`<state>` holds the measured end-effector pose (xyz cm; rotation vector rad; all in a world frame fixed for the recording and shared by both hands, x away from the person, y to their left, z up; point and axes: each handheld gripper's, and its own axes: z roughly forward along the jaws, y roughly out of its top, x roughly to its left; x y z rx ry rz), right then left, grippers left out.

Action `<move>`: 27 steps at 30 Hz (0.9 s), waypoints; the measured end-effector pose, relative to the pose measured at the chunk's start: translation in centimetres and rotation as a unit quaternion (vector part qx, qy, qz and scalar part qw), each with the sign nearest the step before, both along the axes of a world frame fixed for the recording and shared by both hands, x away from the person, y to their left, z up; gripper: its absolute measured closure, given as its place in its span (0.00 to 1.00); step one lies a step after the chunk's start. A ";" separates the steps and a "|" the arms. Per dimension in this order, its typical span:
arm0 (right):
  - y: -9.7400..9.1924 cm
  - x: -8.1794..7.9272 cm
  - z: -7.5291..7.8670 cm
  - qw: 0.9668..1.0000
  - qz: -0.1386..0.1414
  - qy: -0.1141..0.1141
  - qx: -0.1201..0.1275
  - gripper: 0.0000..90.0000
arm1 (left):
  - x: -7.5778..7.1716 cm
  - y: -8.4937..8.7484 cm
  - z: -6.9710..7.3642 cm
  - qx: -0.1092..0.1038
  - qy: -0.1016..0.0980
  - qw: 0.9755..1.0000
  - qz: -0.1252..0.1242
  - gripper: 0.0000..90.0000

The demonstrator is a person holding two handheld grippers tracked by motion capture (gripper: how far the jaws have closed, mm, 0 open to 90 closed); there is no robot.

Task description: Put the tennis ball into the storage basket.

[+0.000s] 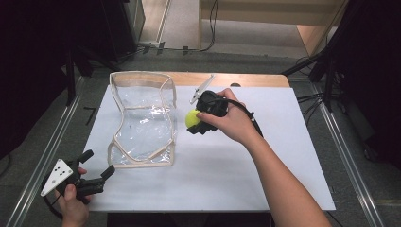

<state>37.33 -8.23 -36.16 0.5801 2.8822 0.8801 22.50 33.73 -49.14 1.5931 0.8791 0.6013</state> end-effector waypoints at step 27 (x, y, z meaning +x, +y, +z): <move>1.5 -0.8 2.4 1.000 0.026 -0.009 0.005 0.26 | 0.0 0.0 0.0 -0.001 0.000 1.000 0.000 0.00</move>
